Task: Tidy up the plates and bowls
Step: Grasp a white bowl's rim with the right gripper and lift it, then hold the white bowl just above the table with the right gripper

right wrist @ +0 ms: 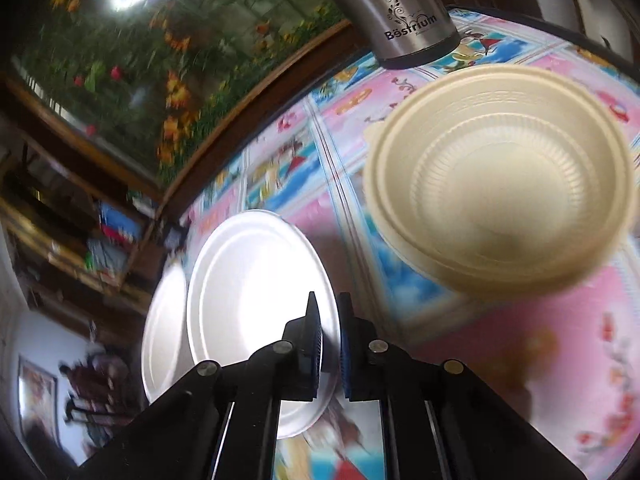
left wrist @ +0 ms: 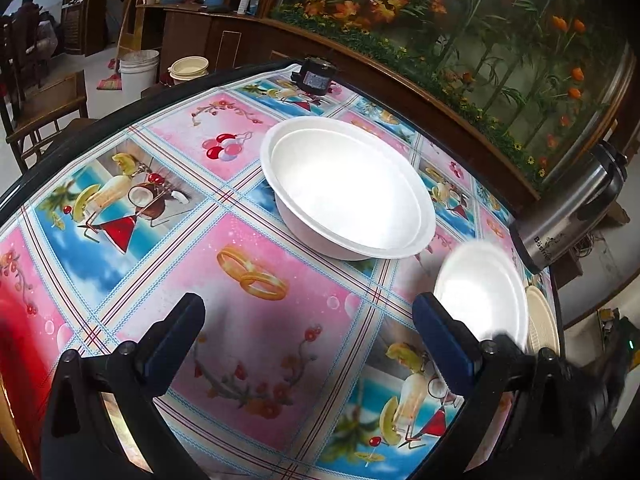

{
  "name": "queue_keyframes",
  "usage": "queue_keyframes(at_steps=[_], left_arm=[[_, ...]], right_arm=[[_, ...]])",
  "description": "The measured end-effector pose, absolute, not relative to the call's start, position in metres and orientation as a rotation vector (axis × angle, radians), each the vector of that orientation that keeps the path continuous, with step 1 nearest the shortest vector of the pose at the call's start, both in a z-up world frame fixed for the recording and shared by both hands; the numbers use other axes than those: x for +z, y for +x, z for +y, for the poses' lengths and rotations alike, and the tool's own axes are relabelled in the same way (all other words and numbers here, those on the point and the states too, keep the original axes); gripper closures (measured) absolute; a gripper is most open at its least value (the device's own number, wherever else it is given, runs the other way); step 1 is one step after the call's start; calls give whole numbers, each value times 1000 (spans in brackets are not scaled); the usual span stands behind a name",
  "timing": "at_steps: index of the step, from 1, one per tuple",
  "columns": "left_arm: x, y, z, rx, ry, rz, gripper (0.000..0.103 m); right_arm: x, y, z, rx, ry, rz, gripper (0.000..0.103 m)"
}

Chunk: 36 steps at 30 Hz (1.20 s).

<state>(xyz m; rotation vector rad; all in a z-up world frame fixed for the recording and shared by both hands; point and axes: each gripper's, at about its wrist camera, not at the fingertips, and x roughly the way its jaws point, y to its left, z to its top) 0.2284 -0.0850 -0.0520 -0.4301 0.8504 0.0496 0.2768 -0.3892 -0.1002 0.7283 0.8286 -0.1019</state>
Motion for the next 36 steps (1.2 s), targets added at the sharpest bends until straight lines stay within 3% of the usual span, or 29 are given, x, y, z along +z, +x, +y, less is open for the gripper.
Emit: queue_keyframes(at_steps=[6,10,12,13,14,21,29,36], left_arm=[[-47,225,-112,-37,-322,866,0],[-44,219,-136,-81,-189,862,0],[-45,220,-141,-127,-184,879,0],[-47,220,-144,-157,-182,891,0],[-48,220,-147,-179,-178,897,0],[-61,219,-178,-305,-86,983,0],[-71,227,-164,-323,-199,1047,0],[-70,226,-159,-310,-218,1012,4]], right_arm=[[-96,233,-396,22,661,933,95],[-98,224,-396,82,673,949,88],[-99,225,-398,101,701,967,70],[-100,224,-401,99,720,967,53],[-100,223,-402,91,727,968,49],[-93,214,-422,72,797,918,49],[-95,217,-420,95,799,928,49],[-94,218,-414,91,780,918,53]])
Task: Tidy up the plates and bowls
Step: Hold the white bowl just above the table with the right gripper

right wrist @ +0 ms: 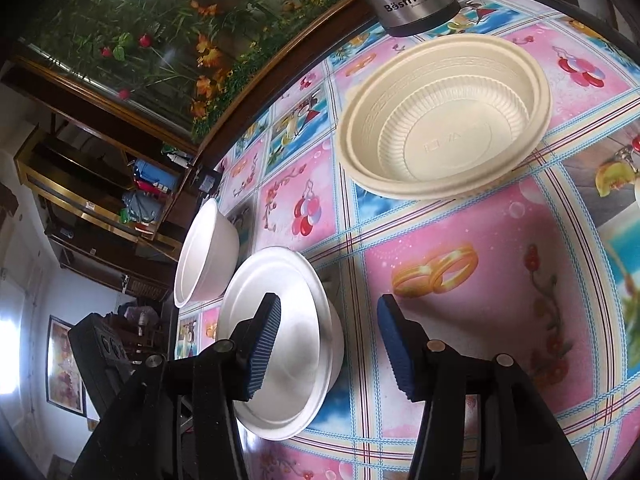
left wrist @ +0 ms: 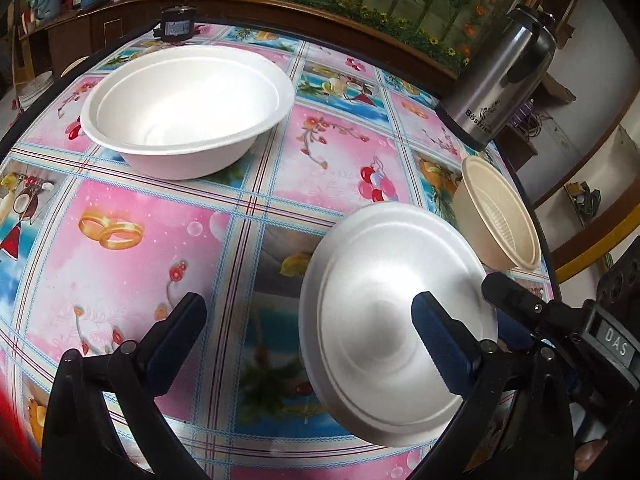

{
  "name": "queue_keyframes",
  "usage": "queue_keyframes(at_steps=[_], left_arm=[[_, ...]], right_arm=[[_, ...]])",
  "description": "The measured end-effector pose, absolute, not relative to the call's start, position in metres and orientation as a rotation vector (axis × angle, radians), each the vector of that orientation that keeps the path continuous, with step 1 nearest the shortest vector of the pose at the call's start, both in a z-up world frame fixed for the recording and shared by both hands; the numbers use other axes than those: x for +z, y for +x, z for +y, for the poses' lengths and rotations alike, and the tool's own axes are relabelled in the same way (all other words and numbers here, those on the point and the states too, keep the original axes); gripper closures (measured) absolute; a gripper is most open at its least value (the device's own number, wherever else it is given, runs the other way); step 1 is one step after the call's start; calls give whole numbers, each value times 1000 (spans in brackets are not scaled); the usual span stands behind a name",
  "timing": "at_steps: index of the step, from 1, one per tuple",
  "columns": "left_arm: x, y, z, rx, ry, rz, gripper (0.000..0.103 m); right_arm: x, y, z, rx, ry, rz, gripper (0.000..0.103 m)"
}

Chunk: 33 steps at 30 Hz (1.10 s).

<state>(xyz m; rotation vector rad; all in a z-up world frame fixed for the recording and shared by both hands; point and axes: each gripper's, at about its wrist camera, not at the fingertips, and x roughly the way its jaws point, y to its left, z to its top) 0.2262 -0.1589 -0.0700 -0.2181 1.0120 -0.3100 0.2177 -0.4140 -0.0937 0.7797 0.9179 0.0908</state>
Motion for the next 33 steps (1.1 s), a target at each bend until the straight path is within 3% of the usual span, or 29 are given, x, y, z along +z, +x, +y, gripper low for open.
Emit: queue_keyframes(at_steps=[3,5,6,20,25,33], left_arm=[[-72,227,-157,-314,-224,1017,18],[-74,228,-159,-323,-221,1032,38],[-75,228,-160,-330,-219,1037,43],[-73,223,-165,-367,-203,1034,87],[-74,222,-169,-389,-195,1038,93],[-73,220,-171,-388,-173,1029,93]], right_arm=[[-96,218,-413,81,779,921,62],[-97,219,-411,78,775,922,66],[-97,219,-410,79,772,920,67],[-100,222,-405,58,726,924,93],[-100,222,-404,54,722,917,94],[-100,221,-404,50,723,909,94]])
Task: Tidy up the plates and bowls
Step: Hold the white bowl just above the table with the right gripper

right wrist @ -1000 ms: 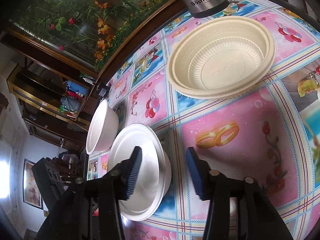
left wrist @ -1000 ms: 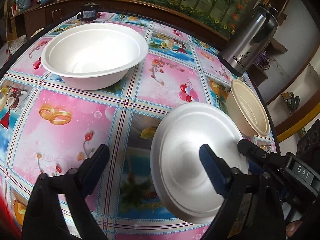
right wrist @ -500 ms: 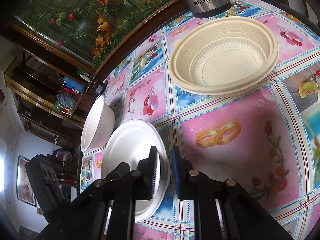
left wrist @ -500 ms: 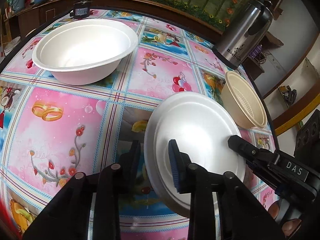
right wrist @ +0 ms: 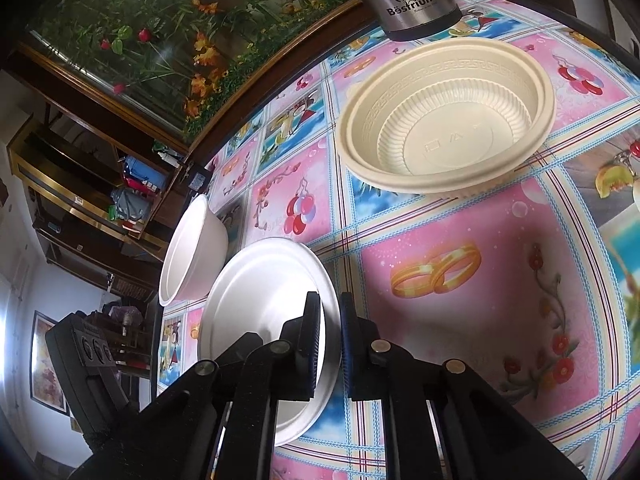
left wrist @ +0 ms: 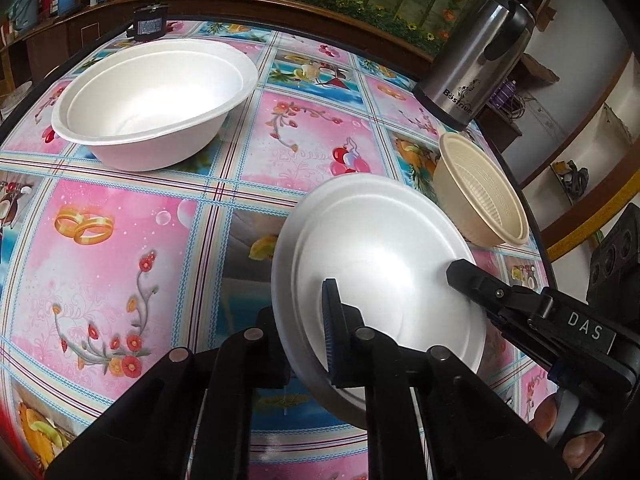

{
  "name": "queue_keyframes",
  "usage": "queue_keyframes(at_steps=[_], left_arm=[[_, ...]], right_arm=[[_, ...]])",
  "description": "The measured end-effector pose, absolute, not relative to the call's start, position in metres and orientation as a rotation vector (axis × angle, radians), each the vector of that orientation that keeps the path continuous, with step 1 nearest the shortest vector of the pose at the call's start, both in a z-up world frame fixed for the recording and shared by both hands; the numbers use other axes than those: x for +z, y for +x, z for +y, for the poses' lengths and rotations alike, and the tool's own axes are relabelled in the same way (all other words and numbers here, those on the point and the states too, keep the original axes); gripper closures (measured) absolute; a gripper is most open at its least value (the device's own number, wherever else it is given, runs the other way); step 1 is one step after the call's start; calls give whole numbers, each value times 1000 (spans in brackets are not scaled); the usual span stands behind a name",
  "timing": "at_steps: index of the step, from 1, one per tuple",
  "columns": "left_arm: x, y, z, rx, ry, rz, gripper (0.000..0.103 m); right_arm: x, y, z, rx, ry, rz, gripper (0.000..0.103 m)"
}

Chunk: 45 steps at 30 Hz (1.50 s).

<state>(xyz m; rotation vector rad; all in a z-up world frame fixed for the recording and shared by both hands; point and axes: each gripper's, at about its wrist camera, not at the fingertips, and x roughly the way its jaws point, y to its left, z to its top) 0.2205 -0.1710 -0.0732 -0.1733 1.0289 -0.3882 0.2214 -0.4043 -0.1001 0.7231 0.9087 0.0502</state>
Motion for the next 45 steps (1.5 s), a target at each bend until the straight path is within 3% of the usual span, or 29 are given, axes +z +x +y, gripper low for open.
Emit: queue_keyframes(at_steps=[45], left_arm=[[-67,212,-178,-340,-76,972,93]], right_arm=[[-103,219,-403,44,725,880,94]])
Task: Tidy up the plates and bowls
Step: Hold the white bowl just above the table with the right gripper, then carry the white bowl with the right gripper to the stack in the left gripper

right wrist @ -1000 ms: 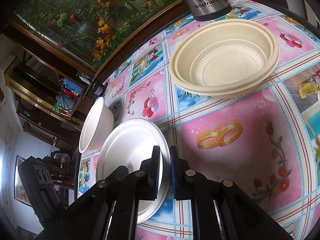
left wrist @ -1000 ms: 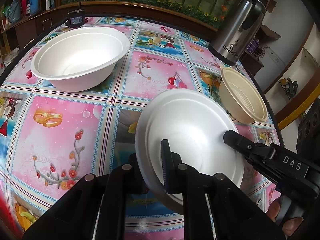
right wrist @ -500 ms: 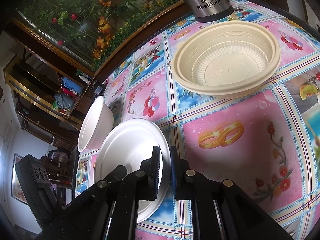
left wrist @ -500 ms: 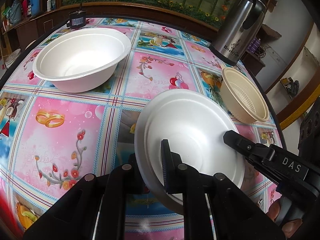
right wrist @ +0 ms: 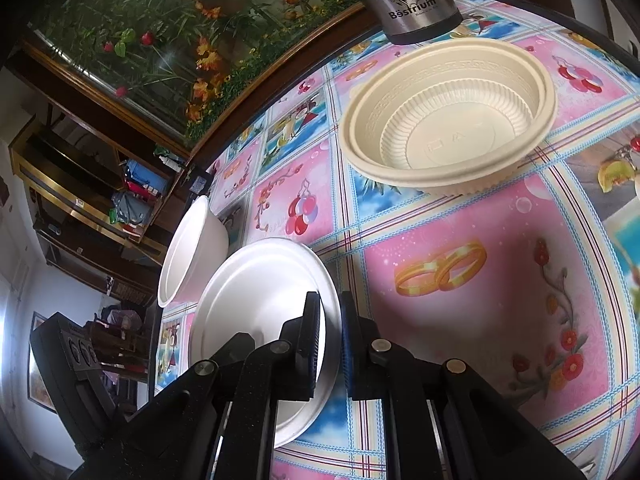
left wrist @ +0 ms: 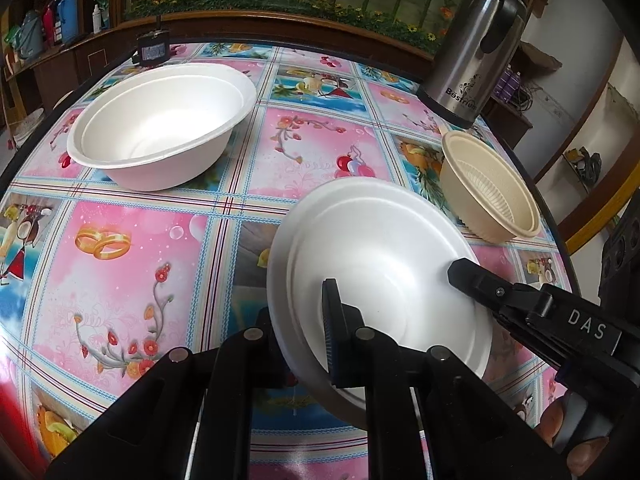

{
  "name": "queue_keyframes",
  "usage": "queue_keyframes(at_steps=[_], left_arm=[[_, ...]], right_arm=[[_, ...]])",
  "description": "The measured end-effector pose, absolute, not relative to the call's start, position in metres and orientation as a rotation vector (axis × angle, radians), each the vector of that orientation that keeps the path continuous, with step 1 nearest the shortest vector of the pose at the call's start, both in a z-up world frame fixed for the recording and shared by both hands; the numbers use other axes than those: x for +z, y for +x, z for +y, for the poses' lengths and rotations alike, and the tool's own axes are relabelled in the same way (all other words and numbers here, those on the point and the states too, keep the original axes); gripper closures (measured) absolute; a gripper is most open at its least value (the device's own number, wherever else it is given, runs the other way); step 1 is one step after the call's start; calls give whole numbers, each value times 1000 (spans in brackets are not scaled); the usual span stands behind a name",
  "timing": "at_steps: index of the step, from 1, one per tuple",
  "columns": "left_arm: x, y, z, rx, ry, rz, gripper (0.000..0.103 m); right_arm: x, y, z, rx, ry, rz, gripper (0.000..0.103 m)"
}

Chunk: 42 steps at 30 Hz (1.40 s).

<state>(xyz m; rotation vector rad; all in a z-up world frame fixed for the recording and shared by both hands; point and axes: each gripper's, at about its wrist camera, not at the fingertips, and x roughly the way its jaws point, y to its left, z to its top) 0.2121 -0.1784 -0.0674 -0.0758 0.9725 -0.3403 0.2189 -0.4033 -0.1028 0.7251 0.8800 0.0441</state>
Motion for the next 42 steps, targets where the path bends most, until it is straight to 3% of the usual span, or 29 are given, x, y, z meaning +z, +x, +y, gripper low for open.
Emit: queue_keyframes(at_steps=[14,22,34,42], left_arm=[[-59,176,-183,-294,46,895,92],[-32,123,-161,-283,93,777,92],[26,54,-89,-222,66,599,90],[38,28,-29,-135,32,542,89]], right_arm=[[-108,196,-407,68,802,859,93],[-81,149,-383,116,785,772,93],[-19,99,-322,255,680,680,93],[7,85,-255,354,601,660,92]])
